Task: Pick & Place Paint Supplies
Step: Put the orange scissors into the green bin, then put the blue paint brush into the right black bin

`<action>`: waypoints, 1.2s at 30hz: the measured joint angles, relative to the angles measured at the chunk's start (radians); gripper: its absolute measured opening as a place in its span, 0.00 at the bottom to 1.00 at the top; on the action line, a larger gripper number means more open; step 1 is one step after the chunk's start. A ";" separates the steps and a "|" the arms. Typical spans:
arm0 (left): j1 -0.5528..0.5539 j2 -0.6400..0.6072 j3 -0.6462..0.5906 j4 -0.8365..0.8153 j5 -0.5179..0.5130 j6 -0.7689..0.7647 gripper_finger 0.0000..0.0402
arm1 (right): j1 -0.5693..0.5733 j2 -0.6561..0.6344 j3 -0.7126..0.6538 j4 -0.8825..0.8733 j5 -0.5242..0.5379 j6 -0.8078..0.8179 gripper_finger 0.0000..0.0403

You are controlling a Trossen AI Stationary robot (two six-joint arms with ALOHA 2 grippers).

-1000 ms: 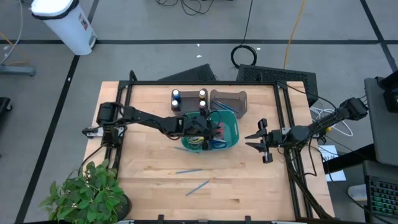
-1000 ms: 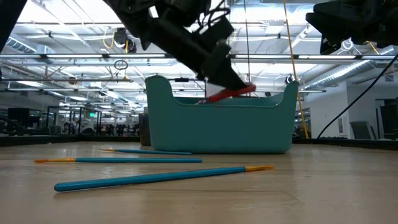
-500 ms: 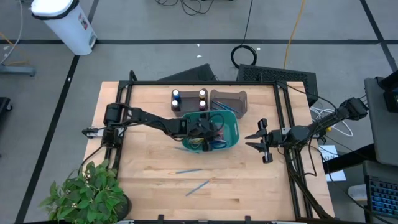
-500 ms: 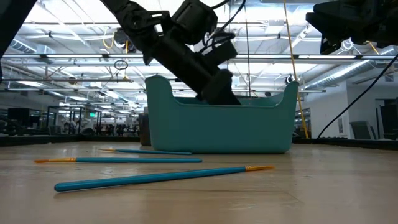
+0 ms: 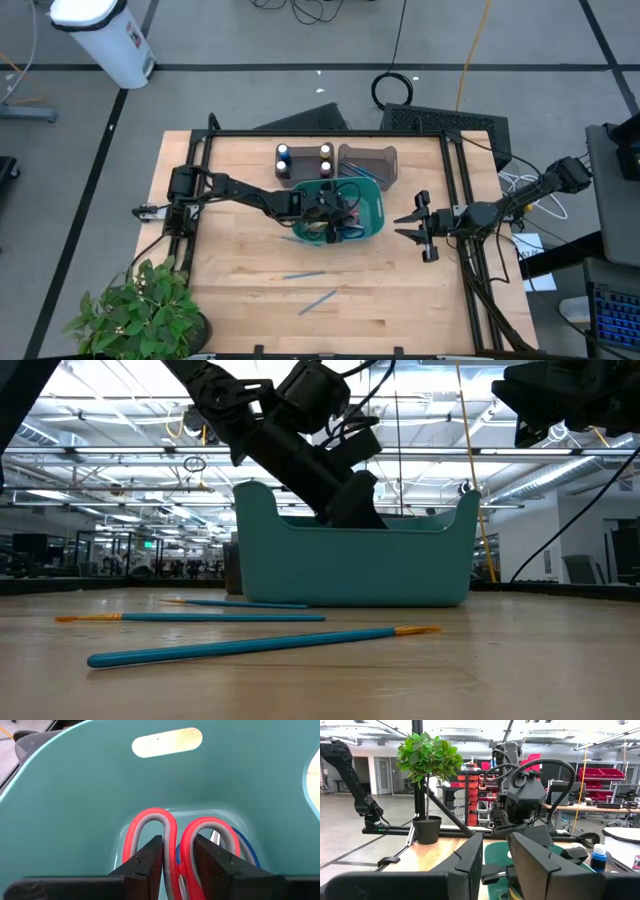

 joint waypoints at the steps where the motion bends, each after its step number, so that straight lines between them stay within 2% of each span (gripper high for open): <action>1: 0.000 0.000 0.000 -0.001 0.000 -0.006 0.29 | 0.000 0.000 0.000 0.000 0.000 0.000 0.23; 11: -0.001 -0.012 0.000 -0.006 -0.060 -0.058 0.44 | 0.000 0.000 0.000 0.000 0.000 0.000 0.23; 19: -0.030 -0.181 0.000 -0.058 -0.052 -0.059 0.46 | 0.000 0.000 0.000 -0.001 -0.001 0.001 0.23; 22: -0.048 -0.283 0.000 -0.139 -0.052 -0.059 0.46 | 0.000 0.000 0.000 -0.001 -0.001 0.004 0.23; 27: -0.075 -0.451 0.000 -0.363 -0.052 -0.065 0.46 | 0.000 0.000 0.000 -0.001 -0.001 0.004 0.23; 32: -0.098 -0.585 0.001 -0.611 -0.052 -0.194 0.46 | 0.000 0.000 0.000 -0.001 -0.001 0.004 0.23; 36: -0.115 -0.624 0.001 -0.822 -0.060 -0.291 0.46 | 0.000 0.000 0.000 -0.001 -0.001 0.004 0.23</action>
